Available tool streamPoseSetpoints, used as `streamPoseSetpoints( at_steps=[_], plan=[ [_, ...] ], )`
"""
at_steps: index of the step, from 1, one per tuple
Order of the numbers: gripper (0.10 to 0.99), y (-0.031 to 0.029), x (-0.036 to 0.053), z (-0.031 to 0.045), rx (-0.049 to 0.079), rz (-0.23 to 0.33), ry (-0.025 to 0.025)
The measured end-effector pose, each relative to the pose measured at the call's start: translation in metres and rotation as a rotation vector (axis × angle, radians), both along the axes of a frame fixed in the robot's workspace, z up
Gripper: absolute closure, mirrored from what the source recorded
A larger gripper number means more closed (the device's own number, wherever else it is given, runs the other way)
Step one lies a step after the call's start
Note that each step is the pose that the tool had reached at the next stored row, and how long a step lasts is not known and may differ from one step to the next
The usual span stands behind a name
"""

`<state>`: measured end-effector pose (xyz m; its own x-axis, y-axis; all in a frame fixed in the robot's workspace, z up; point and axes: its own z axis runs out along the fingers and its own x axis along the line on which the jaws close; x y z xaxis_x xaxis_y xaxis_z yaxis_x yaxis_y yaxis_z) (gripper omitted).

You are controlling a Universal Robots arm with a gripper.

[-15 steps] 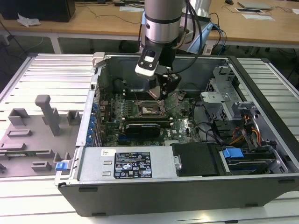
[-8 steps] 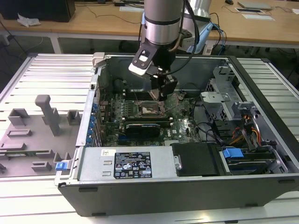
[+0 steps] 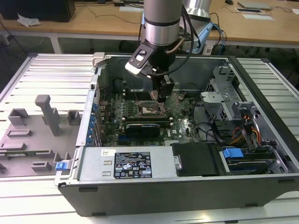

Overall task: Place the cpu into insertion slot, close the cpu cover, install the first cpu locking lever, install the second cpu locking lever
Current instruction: 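Place the cpu into insertion slot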

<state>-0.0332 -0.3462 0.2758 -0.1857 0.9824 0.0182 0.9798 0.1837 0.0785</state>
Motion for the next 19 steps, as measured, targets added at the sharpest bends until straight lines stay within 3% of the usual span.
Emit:
streamPoseSetpoints(
  at_steps=[8,11,13,15,19],
  plan=[
    [0.545,0.0000,0.0000,-0.0052,0.000,-0.195,0.0000],
    [0.545,0.0028,-0.0021,-0.0104,0.001,-0.197,-0.0093],
    [0.545,0.0053,-0.0031,-0.0126,0.001,-0.191,-0.0230],
    [0.545,0.0067,-0.0055,-0.0156,0.001,-0.184,-0.0267],
    [0.545,0.0097,-0.0120,-0.0250,0.001,-0.177,-0.0275]
  ],
)
